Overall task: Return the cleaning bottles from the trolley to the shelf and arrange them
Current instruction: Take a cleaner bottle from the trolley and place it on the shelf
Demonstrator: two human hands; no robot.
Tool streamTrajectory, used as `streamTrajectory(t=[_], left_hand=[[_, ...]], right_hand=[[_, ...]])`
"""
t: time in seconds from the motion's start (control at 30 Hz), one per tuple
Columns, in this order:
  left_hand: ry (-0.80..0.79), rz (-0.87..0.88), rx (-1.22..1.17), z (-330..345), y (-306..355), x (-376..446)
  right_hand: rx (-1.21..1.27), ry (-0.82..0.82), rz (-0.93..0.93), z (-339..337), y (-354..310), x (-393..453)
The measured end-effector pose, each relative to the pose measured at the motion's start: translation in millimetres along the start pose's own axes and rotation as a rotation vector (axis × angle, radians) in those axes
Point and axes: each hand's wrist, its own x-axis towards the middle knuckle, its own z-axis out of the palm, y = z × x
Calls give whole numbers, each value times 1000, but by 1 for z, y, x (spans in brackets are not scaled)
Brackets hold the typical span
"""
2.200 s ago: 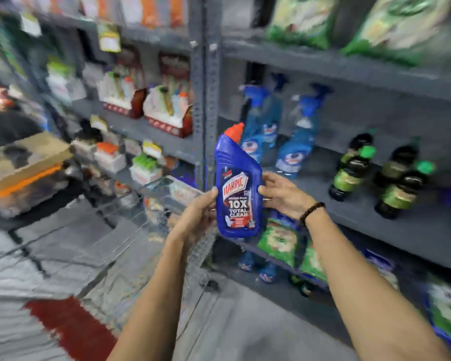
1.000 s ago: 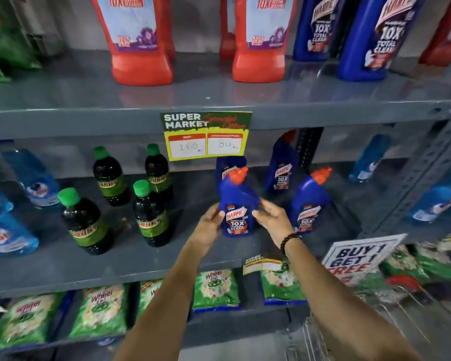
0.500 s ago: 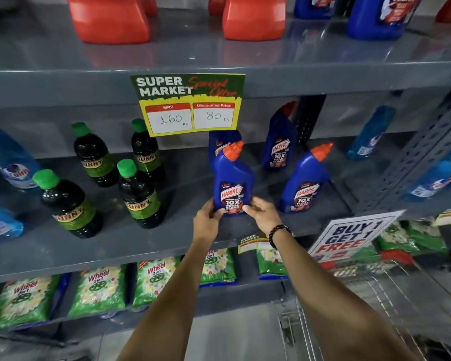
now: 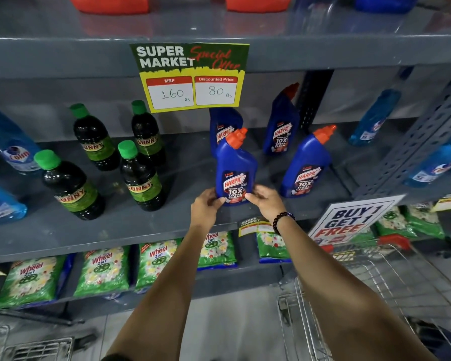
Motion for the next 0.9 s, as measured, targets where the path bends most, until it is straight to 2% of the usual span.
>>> streamTrajectory(t=[0.77, 0.9], left_hand=[[-36, -50, -67, 3, 2, -5], [-86, -60, -91, -1, 2, -4]], right_hand=[[5, -5, 43, -4, 0, -2], [31, -2, 67, -5, -2, -3]])
